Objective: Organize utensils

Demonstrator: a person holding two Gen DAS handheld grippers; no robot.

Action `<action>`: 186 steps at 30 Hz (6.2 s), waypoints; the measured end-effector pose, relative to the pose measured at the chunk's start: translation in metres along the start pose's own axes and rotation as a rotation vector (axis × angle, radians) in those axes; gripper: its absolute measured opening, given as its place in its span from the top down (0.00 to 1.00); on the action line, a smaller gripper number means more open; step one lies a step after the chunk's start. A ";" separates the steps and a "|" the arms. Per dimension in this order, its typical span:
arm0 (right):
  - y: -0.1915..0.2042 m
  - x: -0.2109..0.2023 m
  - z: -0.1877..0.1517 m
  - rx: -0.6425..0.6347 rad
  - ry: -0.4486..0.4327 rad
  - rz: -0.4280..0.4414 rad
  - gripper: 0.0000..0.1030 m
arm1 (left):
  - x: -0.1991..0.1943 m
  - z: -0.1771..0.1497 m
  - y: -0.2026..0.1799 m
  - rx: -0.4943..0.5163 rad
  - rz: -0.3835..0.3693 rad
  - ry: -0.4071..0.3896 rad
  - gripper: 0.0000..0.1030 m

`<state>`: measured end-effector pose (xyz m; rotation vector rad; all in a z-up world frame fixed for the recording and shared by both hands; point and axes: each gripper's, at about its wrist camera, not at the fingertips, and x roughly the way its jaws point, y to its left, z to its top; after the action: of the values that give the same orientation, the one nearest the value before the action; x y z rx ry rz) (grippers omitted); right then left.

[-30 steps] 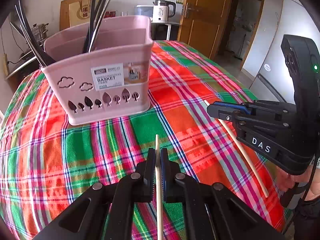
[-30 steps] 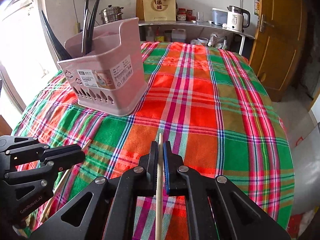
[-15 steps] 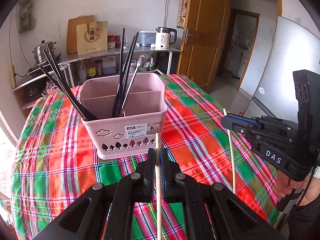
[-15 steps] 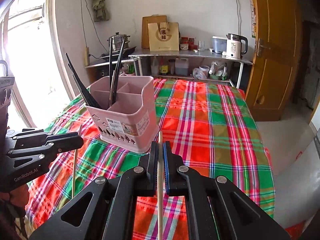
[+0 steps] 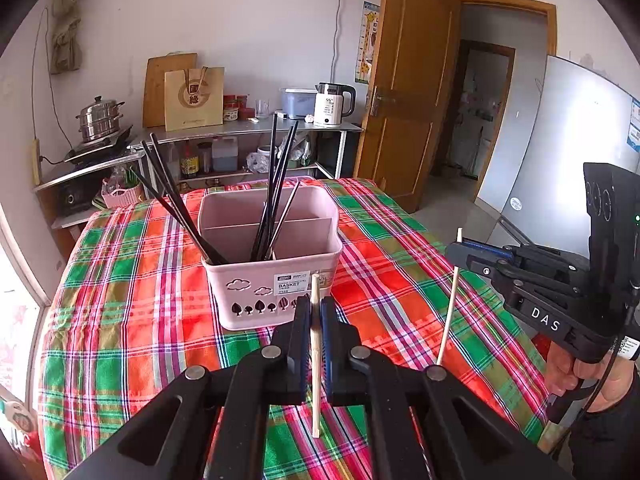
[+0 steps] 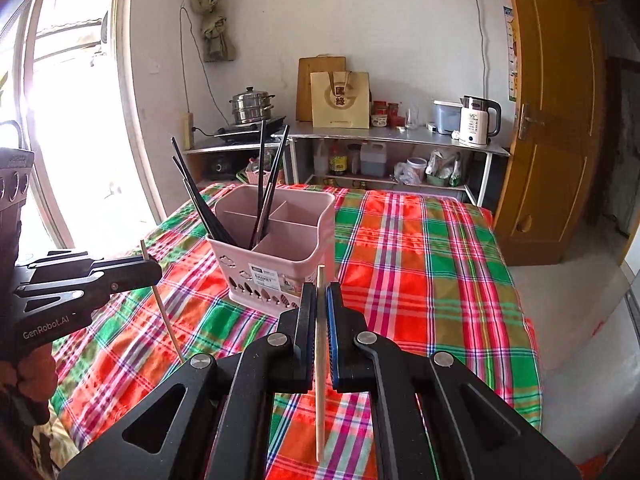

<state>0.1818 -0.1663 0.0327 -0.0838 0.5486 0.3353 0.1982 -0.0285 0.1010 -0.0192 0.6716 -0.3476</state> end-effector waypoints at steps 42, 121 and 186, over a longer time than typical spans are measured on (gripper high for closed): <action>0.032 -0.008 0.028 0.002 -0.167 0.117 0.95 | -0.033 0.023 0.043 -0.037 0.008 -0.004 0.95; 0.038 0.076 0.055 0.047 -0.120 0.132 0.85 | 0.037 0.056 0.093 -0.084 0.033 0.016 0.82; 0.084 -0.048 -0.124 -0.021 -0.092 0.029 0.61 | -0.067 -0.155 0.004 -0.086 0.182 -0.126 0.81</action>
<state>0.0537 -0.1219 -0.0463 -0.0801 0.4556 0.3710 0.0557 0.0111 0.0196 -0.0611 0.5581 -0.1407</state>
